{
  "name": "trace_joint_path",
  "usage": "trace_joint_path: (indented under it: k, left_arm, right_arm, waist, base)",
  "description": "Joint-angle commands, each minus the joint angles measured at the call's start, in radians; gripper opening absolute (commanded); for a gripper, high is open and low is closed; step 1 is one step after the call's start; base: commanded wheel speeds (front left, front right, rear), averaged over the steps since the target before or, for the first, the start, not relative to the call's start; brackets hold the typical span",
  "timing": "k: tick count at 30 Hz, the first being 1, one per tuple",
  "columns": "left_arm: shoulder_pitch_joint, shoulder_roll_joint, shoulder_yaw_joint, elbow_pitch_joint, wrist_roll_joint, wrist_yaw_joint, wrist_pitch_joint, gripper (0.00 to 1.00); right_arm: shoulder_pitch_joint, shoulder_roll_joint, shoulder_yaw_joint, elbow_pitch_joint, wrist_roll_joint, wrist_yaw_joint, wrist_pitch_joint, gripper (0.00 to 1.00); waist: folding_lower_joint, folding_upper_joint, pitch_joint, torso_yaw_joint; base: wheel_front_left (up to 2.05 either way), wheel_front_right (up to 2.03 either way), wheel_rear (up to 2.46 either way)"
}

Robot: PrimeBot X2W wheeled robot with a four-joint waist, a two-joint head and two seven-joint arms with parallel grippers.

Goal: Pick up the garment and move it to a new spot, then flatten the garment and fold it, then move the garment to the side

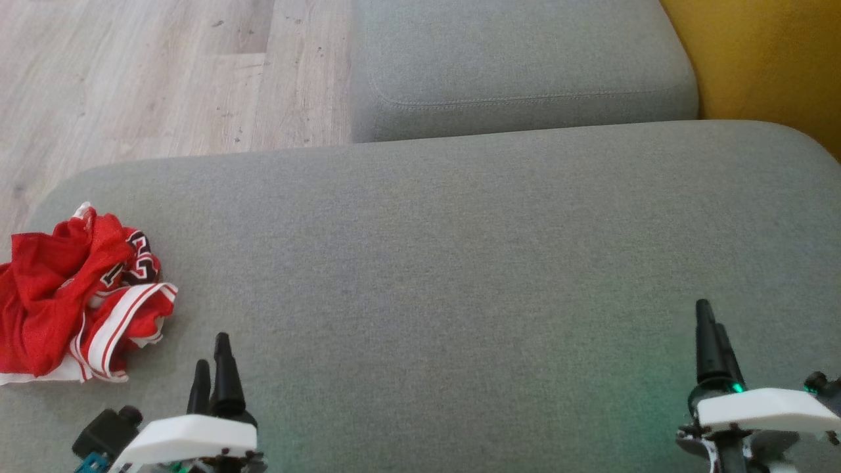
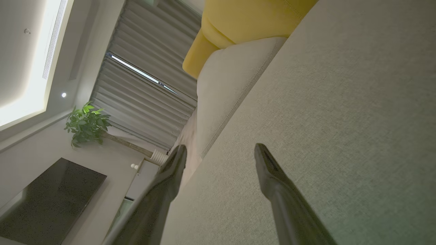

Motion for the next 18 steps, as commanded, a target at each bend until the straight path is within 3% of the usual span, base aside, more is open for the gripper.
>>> trace_joint_path:
  k: [1, 18]
  left_arm:
    - [-0.027, 0.006, 0.007, -0.042, 0.028, 0.003, -0.013, 1.0]
    - [-0.022, 0.013, -0.04, -0.076, 0.254, 0.039, -0.063, 1.0]
  right_arm:
    - [-0.025, -0.006, 0.015, -0.041, -0.03, 0.0, -0.012, 1.0]
    - [-0.011, -0.007, 0.066, -0.074, -0.271, 0.0, -0.062, 1.0]
  waist:
    - [-0.0001, 0.0, 0.0, 0.0]
    - [-0.0001, 0.0, -0.011, 0.013]
  base:
    - [0.0, 0.0, 0.0]
    - [0.0, 0.0, 0.0]
